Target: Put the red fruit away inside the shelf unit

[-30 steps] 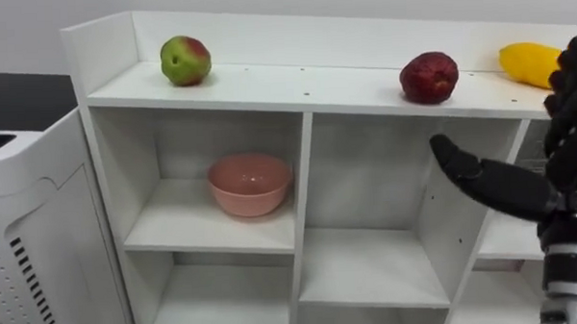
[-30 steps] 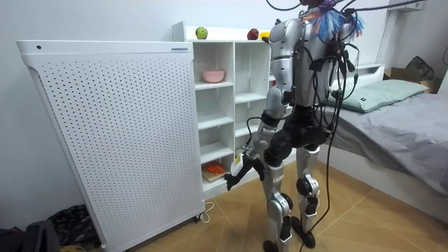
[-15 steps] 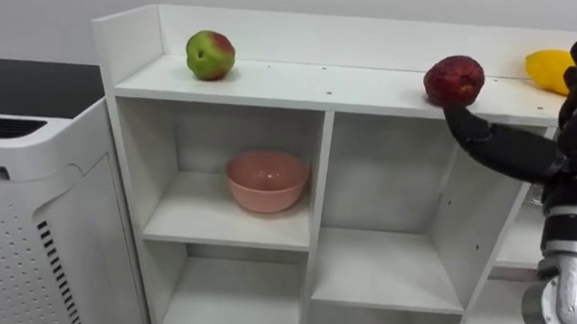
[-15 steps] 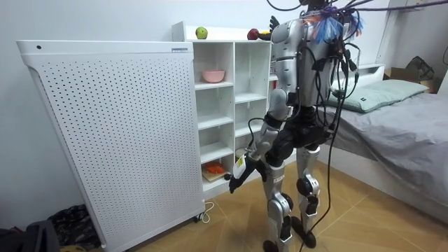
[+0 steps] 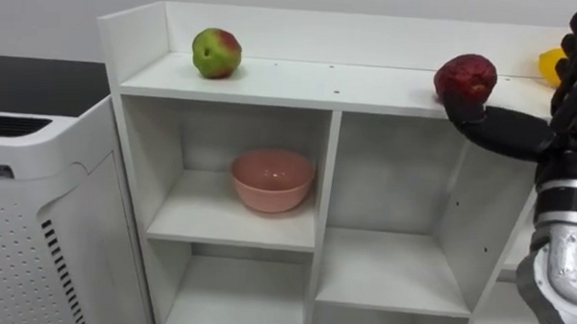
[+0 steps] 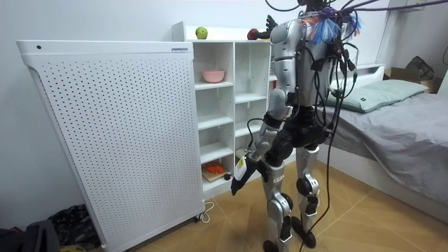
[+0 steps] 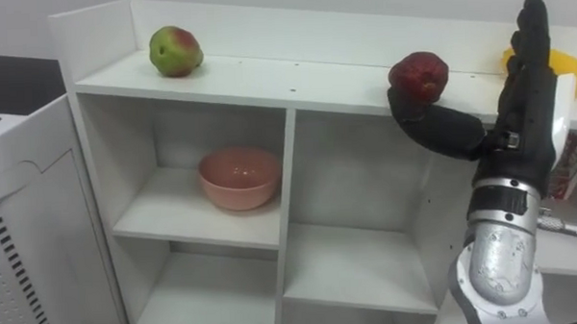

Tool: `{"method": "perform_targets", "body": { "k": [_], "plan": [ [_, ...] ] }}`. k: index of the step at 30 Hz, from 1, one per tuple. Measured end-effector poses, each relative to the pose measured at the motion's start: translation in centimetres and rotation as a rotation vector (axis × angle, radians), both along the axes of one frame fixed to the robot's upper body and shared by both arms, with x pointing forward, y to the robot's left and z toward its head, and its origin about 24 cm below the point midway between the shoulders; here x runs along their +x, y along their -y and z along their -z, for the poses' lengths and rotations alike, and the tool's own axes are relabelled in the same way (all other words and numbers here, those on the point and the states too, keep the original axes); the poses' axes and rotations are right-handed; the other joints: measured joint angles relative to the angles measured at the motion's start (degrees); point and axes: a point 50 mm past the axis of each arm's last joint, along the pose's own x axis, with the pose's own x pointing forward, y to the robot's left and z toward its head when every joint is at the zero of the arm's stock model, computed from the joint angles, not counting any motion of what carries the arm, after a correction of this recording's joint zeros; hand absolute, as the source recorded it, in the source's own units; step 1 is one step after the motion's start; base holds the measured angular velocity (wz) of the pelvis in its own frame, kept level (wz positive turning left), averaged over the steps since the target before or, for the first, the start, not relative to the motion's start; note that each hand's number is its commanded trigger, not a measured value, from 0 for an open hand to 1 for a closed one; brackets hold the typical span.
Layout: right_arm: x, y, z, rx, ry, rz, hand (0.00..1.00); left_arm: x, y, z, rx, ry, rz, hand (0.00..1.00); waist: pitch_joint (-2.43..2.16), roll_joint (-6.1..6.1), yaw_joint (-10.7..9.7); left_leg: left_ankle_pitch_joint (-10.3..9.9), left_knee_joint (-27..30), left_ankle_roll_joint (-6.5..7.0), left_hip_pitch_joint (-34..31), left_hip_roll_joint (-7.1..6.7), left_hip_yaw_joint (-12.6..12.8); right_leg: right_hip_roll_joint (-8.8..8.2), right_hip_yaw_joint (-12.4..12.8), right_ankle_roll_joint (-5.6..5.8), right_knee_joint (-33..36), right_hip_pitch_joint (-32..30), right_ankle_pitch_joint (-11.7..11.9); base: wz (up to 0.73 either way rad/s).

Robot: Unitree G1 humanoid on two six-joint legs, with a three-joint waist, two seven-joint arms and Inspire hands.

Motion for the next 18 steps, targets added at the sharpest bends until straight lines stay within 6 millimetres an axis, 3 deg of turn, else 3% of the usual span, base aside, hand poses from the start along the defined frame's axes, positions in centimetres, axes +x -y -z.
{"method": "perform_targets", "body": {
  "k": [18],
  "plan": [
    [1.5,1.2,0.9,0.017,-0.113,0.003,0.00,-0.2,-0.1,0.0,0.000,-0.024,-0.013,0.00,0.02,-1.14,0.02,0.02,0.09,-0.01,-0.03,-0.01,-0.23,-0.04,-0.44,0.00,0.00,-0.10,0.00,0.00]
  ]
}}
